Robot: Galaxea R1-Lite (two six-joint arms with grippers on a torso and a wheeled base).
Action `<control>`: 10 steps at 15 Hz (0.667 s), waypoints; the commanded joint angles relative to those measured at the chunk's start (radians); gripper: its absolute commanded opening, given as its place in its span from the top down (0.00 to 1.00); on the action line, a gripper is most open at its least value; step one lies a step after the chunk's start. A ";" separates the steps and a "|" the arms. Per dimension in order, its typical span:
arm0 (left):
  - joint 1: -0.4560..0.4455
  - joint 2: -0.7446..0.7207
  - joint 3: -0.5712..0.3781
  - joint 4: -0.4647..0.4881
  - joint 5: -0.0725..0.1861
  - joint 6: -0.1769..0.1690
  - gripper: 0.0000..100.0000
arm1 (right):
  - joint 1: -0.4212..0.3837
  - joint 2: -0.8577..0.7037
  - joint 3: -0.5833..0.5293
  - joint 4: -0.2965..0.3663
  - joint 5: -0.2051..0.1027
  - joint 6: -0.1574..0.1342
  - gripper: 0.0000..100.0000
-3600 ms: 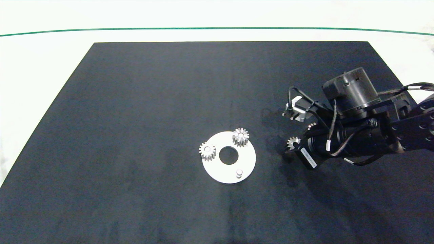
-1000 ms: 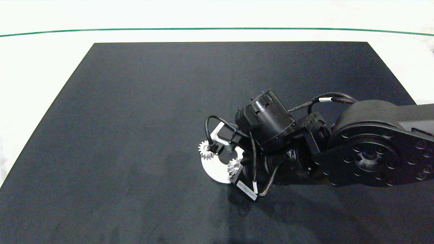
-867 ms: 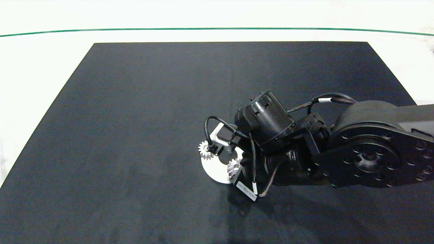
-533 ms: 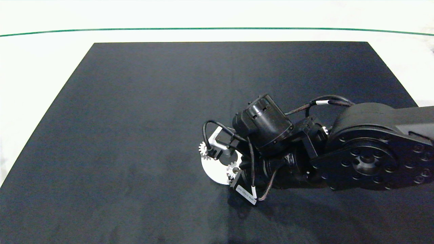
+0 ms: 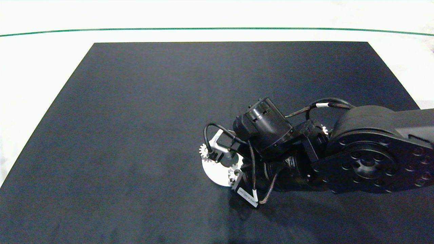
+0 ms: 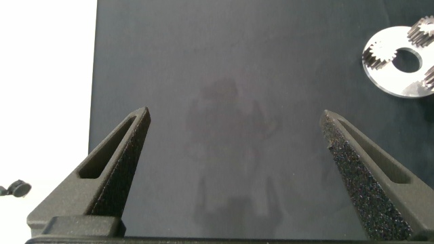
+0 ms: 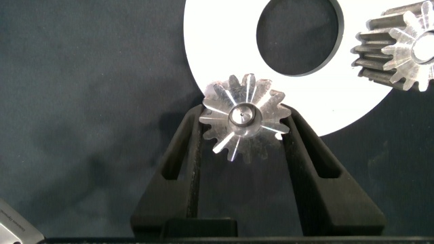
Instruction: Remove an incorrectly installed larger gear and replace it with the correct smaller gear
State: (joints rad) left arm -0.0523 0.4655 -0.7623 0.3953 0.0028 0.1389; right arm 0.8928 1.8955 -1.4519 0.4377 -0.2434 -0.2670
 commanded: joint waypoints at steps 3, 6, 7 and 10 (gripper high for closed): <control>-0.001 0.001 0.000 0.002 0.002 0.001 0.00 | 0.000 -0.004 -0.001 0.003 -0.002 0.000 0.00; -0.001 0.002 0.000 0.002 0.000 0.001 0.00 | -0.002 -0.018 0.001 0.003 -0.002 0.003 0.00; -0.001 0.002 0.000 0.002 0.000 0.001 0.00 | -0.002 -0.027 -0.002 0.001 -0.002 0.005 0.00; 0.000 0.002 0.001 0.002 0.000 0.001 0.00 | -0.009 -0.079 -0.030 -0.008 0.003 0.012 0.00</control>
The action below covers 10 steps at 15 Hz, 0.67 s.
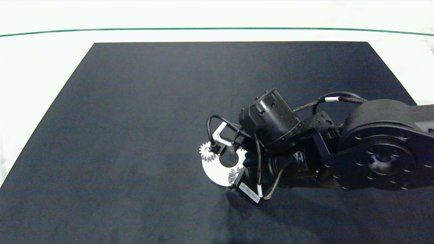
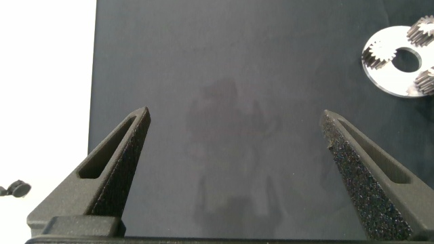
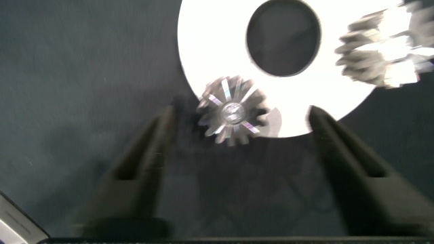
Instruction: Remove an incorrectly installed larger gear and replace it with the correct smaller gear
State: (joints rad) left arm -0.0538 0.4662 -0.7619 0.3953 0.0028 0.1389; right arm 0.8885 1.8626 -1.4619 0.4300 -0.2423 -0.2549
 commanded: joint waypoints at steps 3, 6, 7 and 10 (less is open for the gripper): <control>0.005 -0.008 0.012 0.002 0.002 -0.001 0.00 | -0.029 -0.126 -0.048 -0.023 0.011 0.029 0.00; 0.008 -0.017 0.006 0.000 0.006 -0.001 0.00 | -0.014 -0.233 -0.048 -0.045 0.000 0.105 0.00; 0.008 -0.027 0.006 0.002 0.006 -0.002 0.00 | -0.014 -0.267 -0.048 -0.042 -0.040 0.129 0.00; 0.015 -0.041 0.010 0.004 0.023 -0.002 0.00 | -0.049 -0.379 -0.011 -0.039 -0.230 0.155 0.00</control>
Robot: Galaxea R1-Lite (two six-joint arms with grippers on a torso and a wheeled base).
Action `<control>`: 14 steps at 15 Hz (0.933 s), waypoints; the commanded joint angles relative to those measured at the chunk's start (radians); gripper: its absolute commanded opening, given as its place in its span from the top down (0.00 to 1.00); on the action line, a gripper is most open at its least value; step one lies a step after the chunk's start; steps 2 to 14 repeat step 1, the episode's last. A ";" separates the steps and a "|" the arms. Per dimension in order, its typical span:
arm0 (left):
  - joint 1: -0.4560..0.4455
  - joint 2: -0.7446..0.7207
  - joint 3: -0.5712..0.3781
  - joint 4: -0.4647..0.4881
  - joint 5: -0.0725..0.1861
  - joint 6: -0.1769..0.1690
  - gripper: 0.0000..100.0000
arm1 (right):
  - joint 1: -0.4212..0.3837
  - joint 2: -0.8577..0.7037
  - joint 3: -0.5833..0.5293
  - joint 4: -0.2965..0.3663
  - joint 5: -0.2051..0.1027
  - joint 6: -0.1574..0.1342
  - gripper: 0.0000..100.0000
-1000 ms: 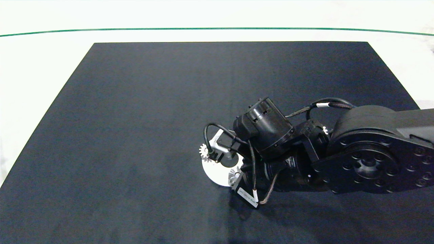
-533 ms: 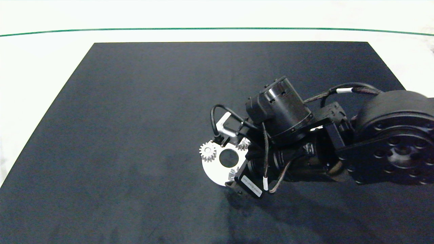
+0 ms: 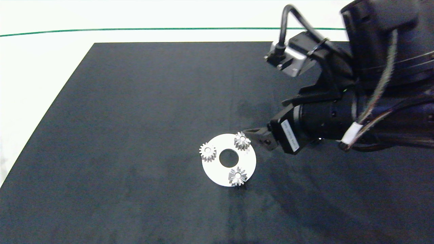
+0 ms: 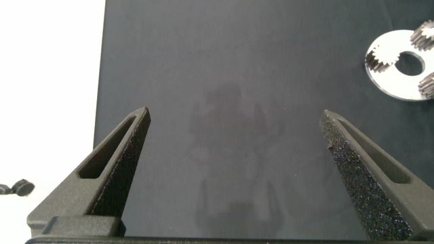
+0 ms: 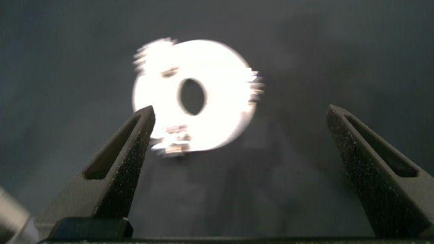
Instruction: Remove an incorrectly installed larger gear and replace it with the correct smaller gear
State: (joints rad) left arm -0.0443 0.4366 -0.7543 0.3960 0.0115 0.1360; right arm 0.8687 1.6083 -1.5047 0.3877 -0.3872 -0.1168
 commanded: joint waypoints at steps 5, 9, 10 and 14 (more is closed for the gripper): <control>0.015 -0.007 0.003 0.003 0.039 0.001 0.00 | -0.047 -0.159 0.054 0.004 -0.142 0.019 0.00; 0.015 -0.007 0.003 0.003 0.039 0.001 0.00 | -0.047 -0.159 0.054 0.004 -0.142 0.019 0.00; 0.015 -0.007 0.003 0.003 0.039 0.001 0.00 | -0.047 -0.159 0.054 0.004 -0.142 0.019 0.00; 0.015 -0.007 0.003 0.003 0.039 0.001 0.00 | -0.047 -0.159 0.054 0.004 -0.142 0.019 0.00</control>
